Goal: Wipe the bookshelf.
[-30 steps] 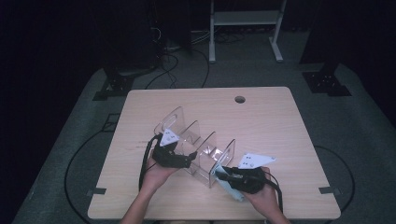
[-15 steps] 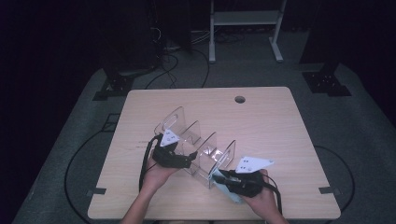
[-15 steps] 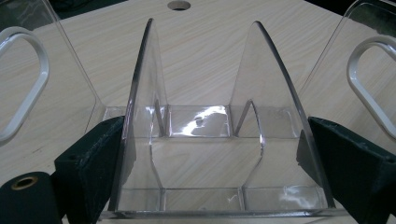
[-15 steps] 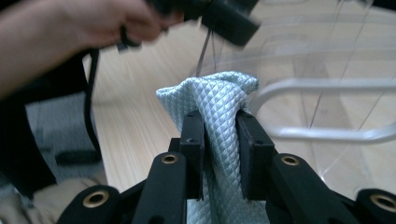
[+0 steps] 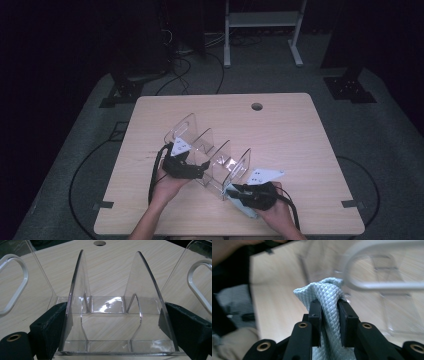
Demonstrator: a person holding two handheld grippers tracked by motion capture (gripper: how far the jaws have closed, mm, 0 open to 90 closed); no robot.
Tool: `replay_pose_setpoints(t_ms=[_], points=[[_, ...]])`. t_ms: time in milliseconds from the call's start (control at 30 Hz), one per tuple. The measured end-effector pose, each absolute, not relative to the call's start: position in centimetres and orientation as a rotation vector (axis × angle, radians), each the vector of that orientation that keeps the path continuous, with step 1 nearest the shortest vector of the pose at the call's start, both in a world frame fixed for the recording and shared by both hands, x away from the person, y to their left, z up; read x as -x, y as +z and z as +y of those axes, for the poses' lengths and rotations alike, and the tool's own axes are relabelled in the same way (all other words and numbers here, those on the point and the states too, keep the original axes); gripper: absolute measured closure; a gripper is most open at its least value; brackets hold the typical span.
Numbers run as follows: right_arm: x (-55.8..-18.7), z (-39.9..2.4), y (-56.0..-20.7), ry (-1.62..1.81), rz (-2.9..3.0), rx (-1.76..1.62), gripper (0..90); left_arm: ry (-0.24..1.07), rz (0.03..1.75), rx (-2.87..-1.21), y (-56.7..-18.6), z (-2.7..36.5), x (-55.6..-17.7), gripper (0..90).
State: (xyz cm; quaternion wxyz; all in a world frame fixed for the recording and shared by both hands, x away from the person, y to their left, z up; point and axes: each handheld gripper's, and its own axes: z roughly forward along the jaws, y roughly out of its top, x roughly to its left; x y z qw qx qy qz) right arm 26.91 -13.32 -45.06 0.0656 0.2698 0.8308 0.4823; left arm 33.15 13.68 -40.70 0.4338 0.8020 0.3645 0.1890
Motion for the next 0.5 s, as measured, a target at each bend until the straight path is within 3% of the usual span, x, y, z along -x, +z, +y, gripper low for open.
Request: replay_pose_setpoints(t_ms=[200,500], points=[[-29.8,-15.1,-46.9,1.374,2.446,-1.017,74.2,0.490,0.934,-1.986,-40.8,13.6,-33.2,8.5],[-29.2,-14.8,-46.5,1.409,2.419,-0.981,74.3,0.497,0.934,-1.985,-40.8,13.7,-33.1,8.7]])
